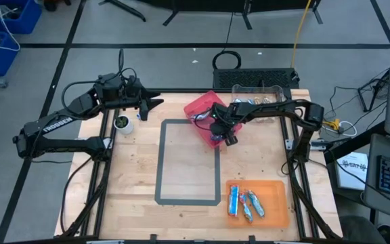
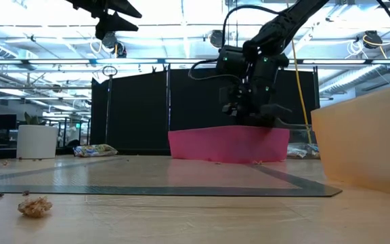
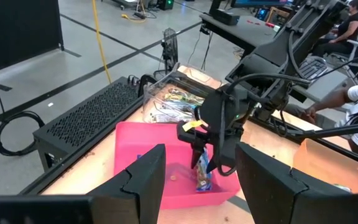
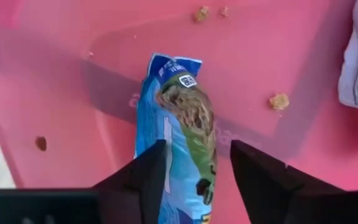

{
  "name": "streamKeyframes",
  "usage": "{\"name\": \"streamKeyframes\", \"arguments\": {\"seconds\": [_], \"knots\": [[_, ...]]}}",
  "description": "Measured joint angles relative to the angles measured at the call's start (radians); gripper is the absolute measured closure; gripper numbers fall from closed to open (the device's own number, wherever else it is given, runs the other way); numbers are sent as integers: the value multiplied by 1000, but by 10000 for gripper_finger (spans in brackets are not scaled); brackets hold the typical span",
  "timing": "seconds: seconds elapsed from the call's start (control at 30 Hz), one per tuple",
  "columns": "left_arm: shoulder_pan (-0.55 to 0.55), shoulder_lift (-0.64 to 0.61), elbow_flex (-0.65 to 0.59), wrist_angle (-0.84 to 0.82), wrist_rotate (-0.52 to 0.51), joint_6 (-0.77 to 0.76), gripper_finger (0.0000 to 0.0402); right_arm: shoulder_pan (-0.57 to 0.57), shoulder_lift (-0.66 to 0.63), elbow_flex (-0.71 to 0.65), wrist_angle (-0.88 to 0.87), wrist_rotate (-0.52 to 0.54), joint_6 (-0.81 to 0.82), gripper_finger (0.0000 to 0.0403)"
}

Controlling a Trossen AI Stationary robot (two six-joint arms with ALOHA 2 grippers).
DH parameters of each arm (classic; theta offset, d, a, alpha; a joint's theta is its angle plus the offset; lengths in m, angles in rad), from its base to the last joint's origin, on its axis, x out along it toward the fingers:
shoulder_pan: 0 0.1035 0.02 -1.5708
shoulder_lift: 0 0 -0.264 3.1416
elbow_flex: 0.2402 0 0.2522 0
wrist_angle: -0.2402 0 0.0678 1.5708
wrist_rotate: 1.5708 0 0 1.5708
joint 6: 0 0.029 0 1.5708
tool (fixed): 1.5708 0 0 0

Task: Pick and place Granola Bars by type
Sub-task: Put the blue granola bar into the pink bin

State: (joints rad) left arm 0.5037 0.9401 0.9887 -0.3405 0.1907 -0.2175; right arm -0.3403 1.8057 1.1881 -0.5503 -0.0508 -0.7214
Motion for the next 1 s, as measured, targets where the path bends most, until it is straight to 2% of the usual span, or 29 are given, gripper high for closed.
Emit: {"name": "streamKeyframes", "arguments": {"seconds": [0.17, 0.33, 0.53, 0.63, 0.77, 1.0], "knots": [[2, 0, 0, -3, -28, 1, 206, 0, -33, 0, 3, 0, 2, 201], [11, 0, 1, -121, -229, -25, 206, 8, -115, 0, 42, 6, 20, 186], [43, 28, 1, -419, -389, -29, 206, 42, -286, 1, 154, -3, 181, 179], [59, 53, 1, -502, -438, -22, 205, 64, -374, 1, 198, -3, 279, 176], [78, 98, 1, -528, -484, 3, 191, 91, -476, 1, 242, -5, 406, 175], [148, 216, 1, -530, -532, 13, 141, 160, -602, 2, 313, -8, 571, 174]]}}
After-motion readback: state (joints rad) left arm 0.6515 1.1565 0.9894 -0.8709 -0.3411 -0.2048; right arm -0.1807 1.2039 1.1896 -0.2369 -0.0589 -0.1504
